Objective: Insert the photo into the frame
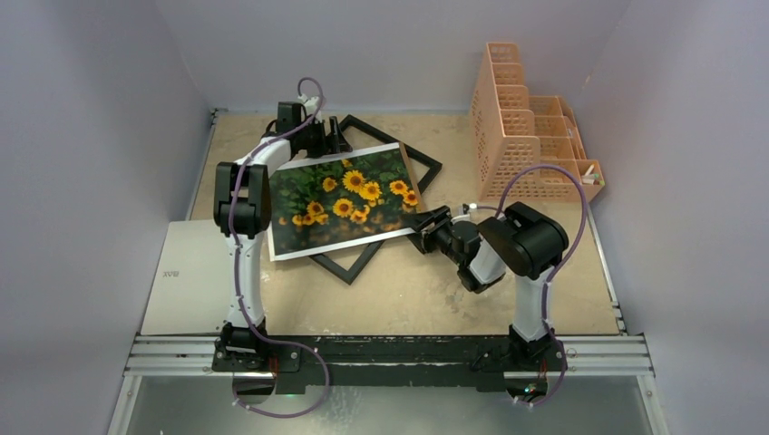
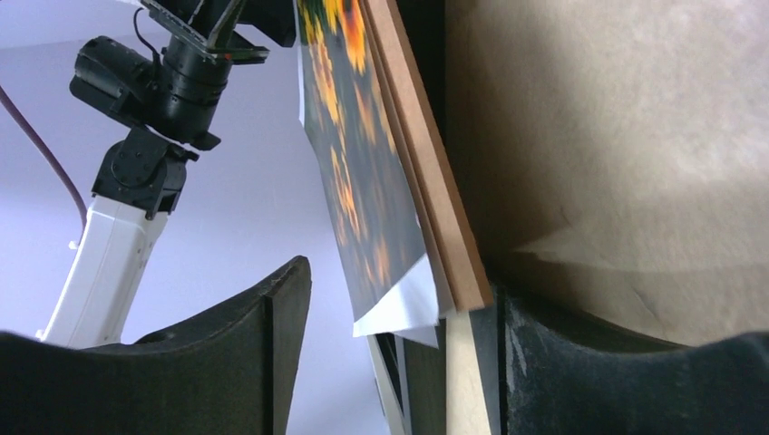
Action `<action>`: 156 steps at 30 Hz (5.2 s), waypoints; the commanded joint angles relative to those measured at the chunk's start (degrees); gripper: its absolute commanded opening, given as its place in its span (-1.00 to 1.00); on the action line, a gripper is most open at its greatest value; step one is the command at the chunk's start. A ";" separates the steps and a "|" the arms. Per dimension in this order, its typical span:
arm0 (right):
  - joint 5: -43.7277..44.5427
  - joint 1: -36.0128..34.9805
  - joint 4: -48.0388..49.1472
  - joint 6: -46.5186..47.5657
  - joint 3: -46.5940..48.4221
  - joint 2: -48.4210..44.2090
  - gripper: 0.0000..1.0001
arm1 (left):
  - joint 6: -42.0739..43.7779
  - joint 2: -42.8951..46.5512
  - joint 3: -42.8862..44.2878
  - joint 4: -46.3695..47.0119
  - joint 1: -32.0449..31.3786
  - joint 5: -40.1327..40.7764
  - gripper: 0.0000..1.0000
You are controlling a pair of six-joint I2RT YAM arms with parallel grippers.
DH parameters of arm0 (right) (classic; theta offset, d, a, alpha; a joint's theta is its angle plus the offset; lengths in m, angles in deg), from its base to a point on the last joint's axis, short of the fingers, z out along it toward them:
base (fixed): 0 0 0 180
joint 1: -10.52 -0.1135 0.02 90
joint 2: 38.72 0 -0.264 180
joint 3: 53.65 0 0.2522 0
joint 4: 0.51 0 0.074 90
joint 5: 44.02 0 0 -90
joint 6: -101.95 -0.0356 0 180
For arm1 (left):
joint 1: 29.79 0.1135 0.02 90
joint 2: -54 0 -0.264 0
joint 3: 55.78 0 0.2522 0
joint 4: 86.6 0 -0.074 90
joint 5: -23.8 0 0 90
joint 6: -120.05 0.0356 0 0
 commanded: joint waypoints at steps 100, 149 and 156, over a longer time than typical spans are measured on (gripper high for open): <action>-9.28 5.00 -52.60 18.79 61.51 2.35 -0.54 | -8.33 30.07 -12.59 -25.05 9.04 27.32 0.63; -1.15 -7.39 -88.29 52.30 55.53 3.36 0.02 | -10.99 42.00 -43.78 -10.31 -7.01 14.84 0.45; -1.92 -8.28 -90.18 56.17 51.44 2.71 0.03 | -14.13 37.55 -45.47 -2.62 -11.78 25.52 0.45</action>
